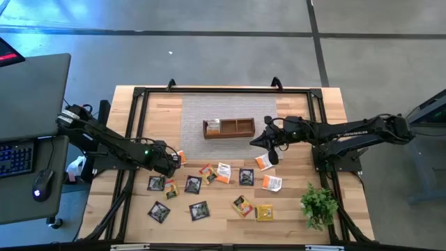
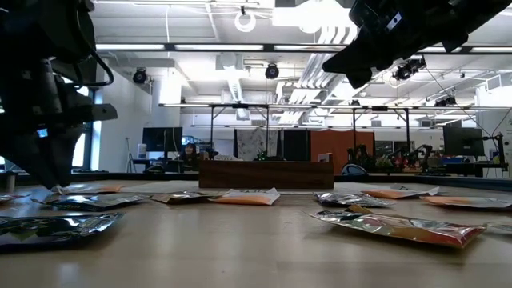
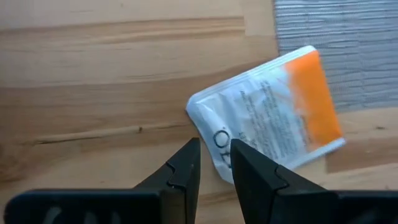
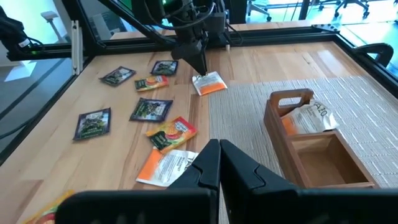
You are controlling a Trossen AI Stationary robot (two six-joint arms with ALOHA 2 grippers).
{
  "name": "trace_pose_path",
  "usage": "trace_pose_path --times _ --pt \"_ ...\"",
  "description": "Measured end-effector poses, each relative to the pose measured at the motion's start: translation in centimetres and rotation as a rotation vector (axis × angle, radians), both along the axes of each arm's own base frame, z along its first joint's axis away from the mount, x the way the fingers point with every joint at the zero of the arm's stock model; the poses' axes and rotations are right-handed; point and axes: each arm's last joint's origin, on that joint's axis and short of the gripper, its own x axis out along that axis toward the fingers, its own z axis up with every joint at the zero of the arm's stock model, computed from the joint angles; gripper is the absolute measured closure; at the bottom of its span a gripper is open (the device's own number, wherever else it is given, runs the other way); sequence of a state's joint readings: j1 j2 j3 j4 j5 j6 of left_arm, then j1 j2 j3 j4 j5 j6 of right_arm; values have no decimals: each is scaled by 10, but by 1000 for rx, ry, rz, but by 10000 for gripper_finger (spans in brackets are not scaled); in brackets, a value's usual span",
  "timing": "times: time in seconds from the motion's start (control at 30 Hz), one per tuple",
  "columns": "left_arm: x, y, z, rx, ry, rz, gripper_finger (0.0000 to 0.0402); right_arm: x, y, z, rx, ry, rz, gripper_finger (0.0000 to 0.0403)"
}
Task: Pick & Place Tea
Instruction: Put the orange tea bag into the left section of the wooden organizer
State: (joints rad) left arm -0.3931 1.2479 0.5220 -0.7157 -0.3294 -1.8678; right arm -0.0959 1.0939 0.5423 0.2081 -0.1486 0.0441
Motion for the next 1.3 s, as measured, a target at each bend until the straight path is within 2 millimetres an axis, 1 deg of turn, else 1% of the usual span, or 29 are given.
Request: trace_pose_path --times 0.33,0.4,0.5,0.53,0.63,0.73,0.83,0.93,1.0,1.1,1.2,1.3 --pt "6 -3 -17 32 81 21 317 0 0 0 0 1 0 402" --pt "5 -3 -18 27 105 20 332 0 0 0 0 1 0 402" --pt "4 -3 -19 16 125 22 380 0 0 0 0 1 0 402" --pt "4 -3 -19 16 123 22 390 0 0 0 0 1 0 402" --pt "4 -2 -18 24 114 19 390 0 0 0 0 1 0 402" --pt "7 -3 -14 27 100 11 399 0 0 0 0 1 0 402" --pt "17 -6 -2 62 101 -40 399 0 0 0 0 1 0 402" --pt "26 -8 19 97 113 -83 401 0 0 0 0 0 0 402" --pt "31 -9 31 138 136 -143 401 0 0 0 -1 -3 0 402" --pt "44 -7 52 234 82 -210 401 0 0 0 -1 -6 0 402" --pt "58 1 73 352 62 -283 401 0 0 1 -2 -16 0 402" --pt "76 17 95 450 71 -409 401 1 0 3 -4 -32 0 402"
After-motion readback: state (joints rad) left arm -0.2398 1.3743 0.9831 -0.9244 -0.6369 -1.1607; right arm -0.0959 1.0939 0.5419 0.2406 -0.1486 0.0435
